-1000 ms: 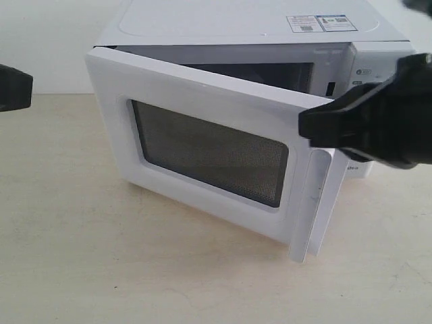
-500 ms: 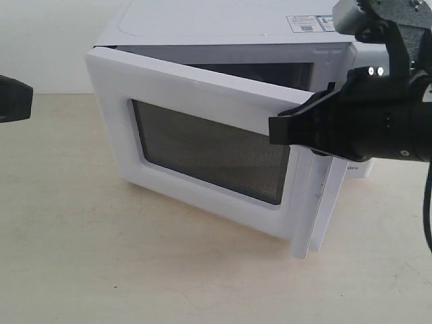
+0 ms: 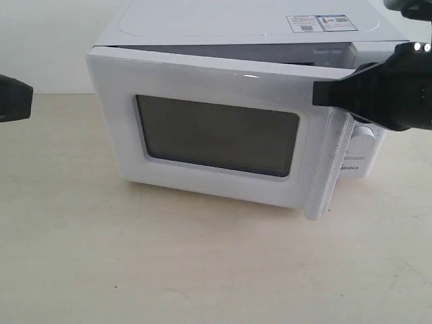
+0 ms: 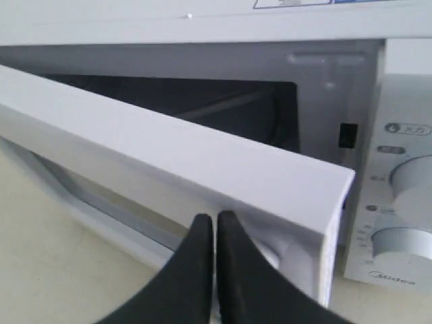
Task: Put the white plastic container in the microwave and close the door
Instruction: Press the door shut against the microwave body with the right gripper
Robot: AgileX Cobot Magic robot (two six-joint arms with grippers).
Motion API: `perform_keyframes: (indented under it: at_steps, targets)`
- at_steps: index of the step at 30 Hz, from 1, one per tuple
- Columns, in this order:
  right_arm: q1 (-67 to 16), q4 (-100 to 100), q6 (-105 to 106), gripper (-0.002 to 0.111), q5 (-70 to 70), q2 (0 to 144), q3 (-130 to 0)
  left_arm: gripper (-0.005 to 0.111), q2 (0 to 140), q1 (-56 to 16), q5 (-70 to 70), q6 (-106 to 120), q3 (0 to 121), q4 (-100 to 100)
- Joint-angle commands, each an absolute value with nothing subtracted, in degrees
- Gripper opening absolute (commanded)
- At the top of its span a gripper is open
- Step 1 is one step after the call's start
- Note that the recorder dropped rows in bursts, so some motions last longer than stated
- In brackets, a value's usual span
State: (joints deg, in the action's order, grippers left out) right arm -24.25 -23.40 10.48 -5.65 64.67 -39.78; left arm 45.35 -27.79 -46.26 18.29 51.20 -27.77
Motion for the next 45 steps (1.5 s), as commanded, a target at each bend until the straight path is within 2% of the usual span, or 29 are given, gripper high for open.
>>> perform_keyframes:
  at_steps: [1, 12, 17, 24, 30, 33, 36, 40, 45]
  targets:
    - [-22.85, -22.64, 11.32, 0.000, -5.05, 64.73, -39.53, 0.004, 44.98, -28.04, -45.71, 17.62, 50.95, -27.63]
    - [-22.85, -23.90, 9.51, 0.000, -0.31, 60.95, -37.18, 0.004, 44.98, -28.04, -46.46, 17.62, 50.95, -27.63]
    - [-22.85, -25.65, 8.40, 0.000, 8.83, 62.11, -34.09, 0.004, 44.98, -28.04, -46.46, 17.62, 50.95, -27.63]
    - [-22.85, -26.48, 7.97, 0.000, 12.11, 68.02, -34.09, 0.004, 44.98, -28.04, -46.29, 17.62, 50.95, -27.63]
    - [-22.85, -26.48, 8.19, 0.000, 11.10, 63.43, -34.19, 0.004, 44.98, -28.04, -44.82, 17.62, 50.95, -27.63]
    - [-28.73, -26.49, 8.06, 0.000, 11.24, 60.44, -34.08, 0.004, 44.98, -28.04, -44.67, 17.62, 50.95, -27.63]
    - [-36.88, -29.91, 7.92, 0.000, 20.96, 64.16, -33.39, 0.004, 44.98, -28.04, -44.78, 18.09, 50.95, -27.63]
    - [-37.93, -31.20, 8.29, 0.000, 27.24, 74.21, -33.39, 0.004, 44.98, -28.04, -45.00, 18.09, 50.95, -27.63]
    - [-37.82, -31.20, 9.39, 0.000, 32.37, 78.50, -33.39, 0.004, 44.98, -28.04, -45.00, 18.09, 50.95, -27.63]
